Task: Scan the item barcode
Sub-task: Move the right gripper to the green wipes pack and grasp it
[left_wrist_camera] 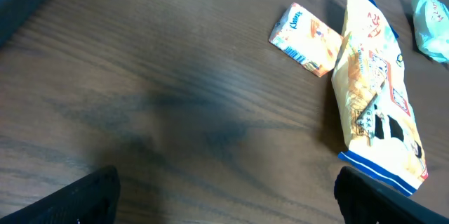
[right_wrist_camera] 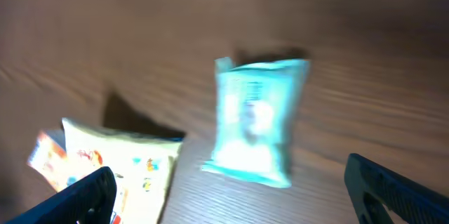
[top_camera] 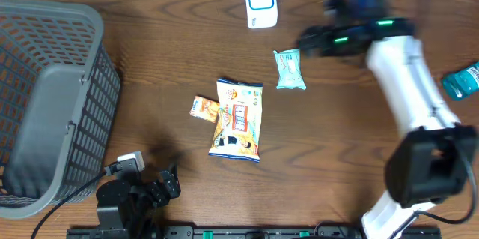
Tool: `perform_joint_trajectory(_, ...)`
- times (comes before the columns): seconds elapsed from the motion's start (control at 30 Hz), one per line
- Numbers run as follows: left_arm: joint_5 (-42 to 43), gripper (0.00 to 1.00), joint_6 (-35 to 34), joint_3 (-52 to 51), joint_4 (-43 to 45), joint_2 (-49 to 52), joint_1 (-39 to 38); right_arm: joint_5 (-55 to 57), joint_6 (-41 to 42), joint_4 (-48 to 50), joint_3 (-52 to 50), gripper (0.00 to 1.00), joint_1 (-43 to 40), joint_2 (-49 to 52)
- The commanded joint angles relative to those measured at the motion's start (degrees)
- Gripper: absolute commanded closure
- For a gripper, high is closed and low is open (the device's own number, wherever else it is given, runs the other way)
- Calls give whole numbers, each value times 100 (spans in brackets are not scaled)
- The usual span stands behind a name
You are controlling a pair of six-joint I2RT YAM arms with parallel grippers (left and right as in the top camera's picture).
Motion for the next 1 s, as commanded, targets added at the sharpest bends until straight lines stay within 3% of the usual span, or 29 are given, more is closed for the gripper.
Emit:
perform_joint_trajectory(0.0,70,2,52,-28,-20,-4,20,2490,227,9,-13,1,1003,103)
perform_joint_trajectory(0.13,70,2,52,-26,-20,-4,20,3991,527,101,-13,1,1757,496)
perform_joint_trajectory(0.3,72,2,52,-26,-20,-4,20,4953,909,238,-13,7,2223,1185)
perform_joint_trajectory(0.97,72,2,52,-28,-20,-4,20,5663,1475,741,-11,32,2118,2719)
